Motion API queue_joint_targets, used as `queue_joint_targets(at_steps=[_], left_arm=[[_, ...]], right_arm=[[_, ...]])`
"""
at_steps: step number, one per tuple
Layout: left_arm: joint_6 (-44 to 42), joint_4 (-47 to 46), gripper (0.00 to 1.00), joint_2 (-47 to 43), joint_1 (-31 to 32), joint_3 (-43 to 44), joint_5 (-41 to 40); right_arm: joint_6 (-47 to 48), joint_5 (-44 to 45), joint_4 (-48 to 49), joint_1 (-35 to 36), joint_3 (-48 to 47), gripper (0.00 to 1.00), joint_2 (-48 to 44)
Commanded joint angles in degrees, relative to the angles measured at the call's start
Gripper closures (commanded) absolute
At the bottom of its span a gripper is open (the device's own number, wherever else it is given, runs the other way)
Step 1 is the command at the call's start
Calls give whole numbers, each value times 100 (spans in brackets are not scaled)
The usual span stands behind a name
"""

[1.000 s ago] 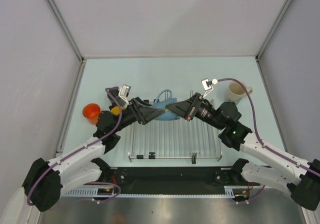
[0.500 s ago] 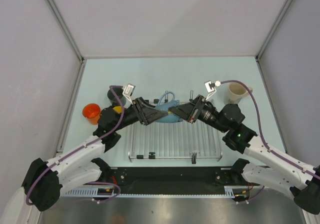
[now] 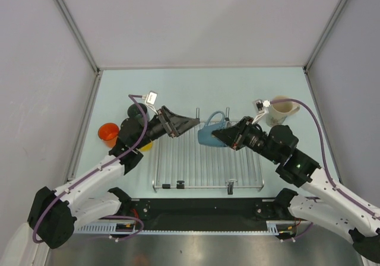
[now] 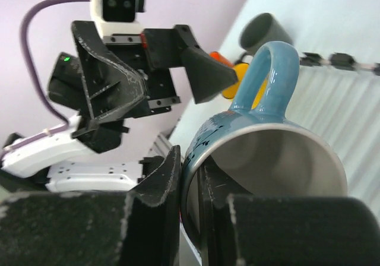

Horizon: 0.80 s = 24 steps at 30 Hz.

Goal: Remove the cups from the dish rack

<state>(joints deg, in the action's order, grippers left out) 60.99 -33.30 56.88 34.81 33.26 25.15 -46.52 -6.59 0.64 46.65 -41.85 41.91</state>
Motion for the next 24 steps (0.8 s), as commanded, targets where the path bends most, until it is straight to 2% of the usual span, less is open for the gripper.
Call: queue_joint_targets(at_steps=[1, 5, 7, 8, 12, 14, 18, 19, 24], left_arm=[[-324, 612, 0, -106, -71, 313, -492], [-526, 1482, 0, -397, -71, 226, -1256], [-571, 1668, 0, -528, -71, 155, -1380], [-640, 1947, 0, -616, -71, 155, -1520], [-887, 2862, 0, -714, -71, 366, -1820], [-931, 3215, 0, -792, -71, 383, -1969], [-888, 3295, 0, -950, -71, 226, -2031], [-879, 3286, 0, -968, -71, 190, -2014], [-808, 3251, 0, -872, -71, 50, -1935]], right_arm=[[817, 1181, -896, 2, -1130, 100, 44], [1627, 2730, -2503, -7, -2596, 100, 1148], [1969, 3574, -2901, -7, -3047, 100, 1564], [2024, 3873, -3321, -16, -3501, 100, 1801], [1955, 5201, -4203, -243, -4076, 100, 2662], [1622, 5186, -4536, -577, -4025, 100, 2708], [1225, 4283, -4565, -1727, -3262, 100, 2305], [1190, 4263, -4530, -1799, -2894, 100, 2052], [1031, 4281, -4696, -2107, -2338, 100, 1645]])
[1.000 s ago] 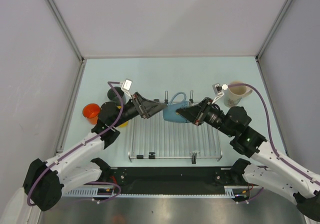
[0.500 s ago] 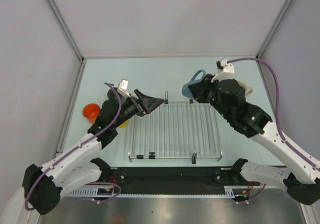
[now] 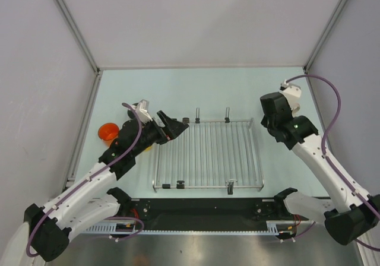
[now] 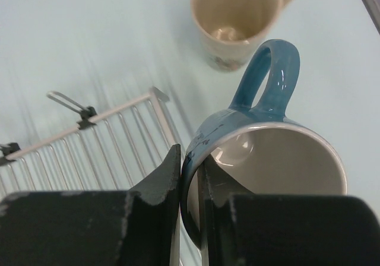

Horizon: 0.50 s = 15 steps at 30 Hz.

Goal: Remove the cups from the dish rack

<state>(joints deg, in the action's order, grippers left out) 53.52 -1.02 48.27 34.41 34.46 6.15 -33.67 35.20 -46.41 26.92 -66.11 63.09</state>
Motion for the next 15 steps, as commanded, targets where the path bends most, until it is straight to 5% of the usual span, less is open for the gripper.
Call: queue_joint_targets(at_steps=[1, 15], left_arm=[[-35, -4, 0, 15, -31, -71, 17], [89, -30, 0, 16, -31, -282, 114]], right_arm=[[-263, 66, -17, -282, 141, 100, -508], [-737, -496, 52, -1021, 1090, 100, -263]])
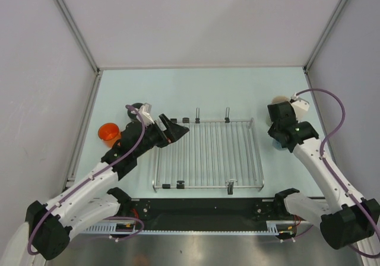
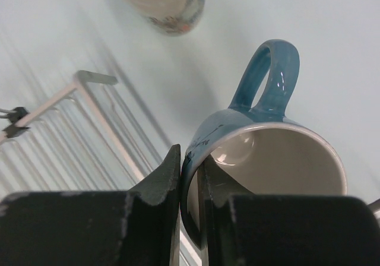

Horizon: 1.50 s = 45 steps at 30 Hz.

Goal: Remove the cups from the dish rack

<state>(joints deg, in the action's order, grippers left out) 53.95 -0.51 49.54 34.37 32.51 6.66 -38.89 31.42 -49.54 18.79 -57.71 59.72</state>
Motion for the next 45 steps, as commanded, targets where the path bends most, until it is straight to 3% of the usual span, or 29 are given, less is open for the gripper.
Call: queue_joint_targets(at_steps=[1, 15, 28, 39, 45], left_arm=[[45, -72, 0, -137, -27, -87, 64], [19, 183, 0, -339, -27, -131, 29], [36, 201, 0, -287, -27, -175, -6], [63, 174, 0, -234, -27, -210, 20], [115, 87, 0, -217, -27, -289, 64]], right_arm=[[-267, -266, 418, -252, 321, 100, 127], [-338, -875, 1112, -1035, 594, 100, 1260], [-242, -497, 1377, -1088, 700, 100, 1779], [-197, -681, 1693, -1088, 1025, 100, 1990], [-171, -734, 1684, -1079, 1069, 81, 1727]])
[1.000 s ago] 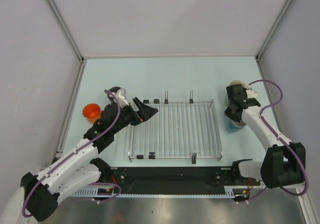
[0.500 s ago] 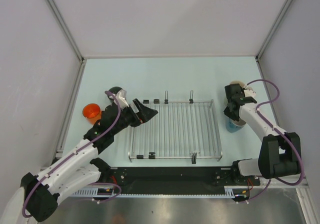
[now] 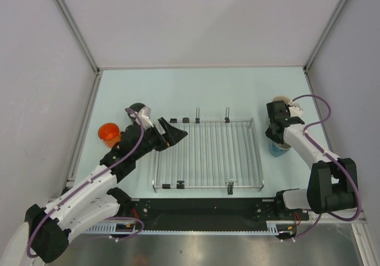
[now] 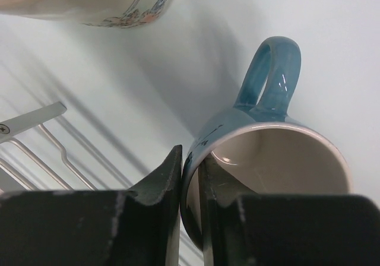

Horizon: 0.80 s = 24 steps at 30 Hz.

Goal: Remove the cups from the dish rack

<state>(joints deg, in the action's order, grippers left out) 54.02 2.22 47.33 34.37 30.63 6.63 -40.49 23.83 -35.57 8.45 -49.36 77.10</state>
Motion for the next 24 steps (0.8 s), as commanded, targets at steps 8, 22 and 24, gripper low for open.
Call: queue_joint_targets(at_steps=[8, 22, 24], left_arm=[[153, -195, 0, 13, -36, -128, 57], [-67, -152, 0, 74, -18, 4, -21], [-311, 146, 0, 197, -18, 223, -101]], right_arm=[[103, 95, 42, -36, -64, 70, -344], [120, -98, -583, 323, -1365, 65, -1521], [138, -29, -504, 701, -1444, 57, -1915]])
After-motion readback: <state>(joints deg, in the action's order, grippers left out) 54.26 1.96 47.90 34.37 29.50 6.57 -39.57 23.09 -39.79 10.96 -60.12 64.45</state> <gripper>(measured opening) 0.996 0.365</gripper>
